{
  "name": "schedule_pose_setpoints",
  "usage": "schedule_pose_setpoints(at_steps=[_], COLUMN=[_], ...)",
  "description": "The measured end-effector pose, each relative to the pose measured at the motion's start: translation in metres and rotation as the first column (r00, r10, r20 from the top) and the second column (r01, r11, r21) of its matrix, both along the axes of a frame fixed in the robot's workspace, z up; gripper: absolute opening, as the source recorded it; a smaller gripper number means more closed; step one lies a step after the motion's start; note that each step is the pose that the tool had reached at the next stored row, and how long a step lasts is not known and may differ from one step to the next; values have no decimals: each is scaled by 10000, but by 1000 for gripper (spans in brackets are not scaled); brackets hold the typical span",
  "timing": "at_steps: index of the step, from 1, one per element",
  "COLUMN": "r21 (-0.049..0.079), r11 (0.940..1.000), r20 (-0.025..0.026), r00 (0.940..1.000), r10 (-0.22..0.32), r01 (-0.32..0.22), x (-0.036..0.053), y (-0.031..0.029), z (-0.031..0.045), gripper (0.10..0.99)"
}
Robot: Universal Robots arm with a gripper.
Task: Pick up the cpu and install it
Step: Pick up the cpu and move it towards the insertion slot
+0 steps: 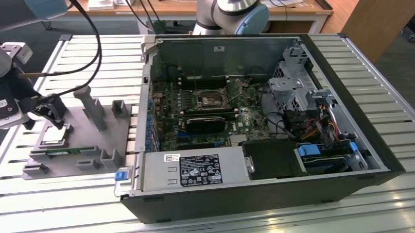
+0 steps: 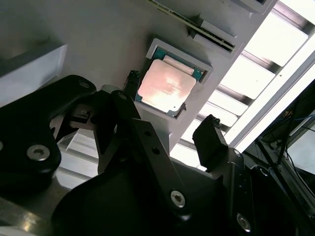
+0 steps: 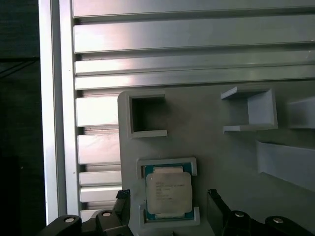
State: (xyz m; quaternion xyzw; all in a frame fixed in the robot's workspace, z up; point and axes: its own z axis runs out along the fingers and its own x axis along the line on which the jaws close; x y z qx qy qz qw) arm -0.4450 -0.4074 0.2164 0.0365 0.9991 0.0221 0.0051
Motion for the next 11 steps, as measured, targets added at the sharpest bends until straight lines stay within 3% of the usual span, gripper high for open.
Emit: schedule_pose_setpoints(at_steps=[11], r21=[0], r11=[10000], r20=[0], r00=[10000], r10=[0], r01=[0], x=[3], y=[0], z=[-104], gripper=[718])
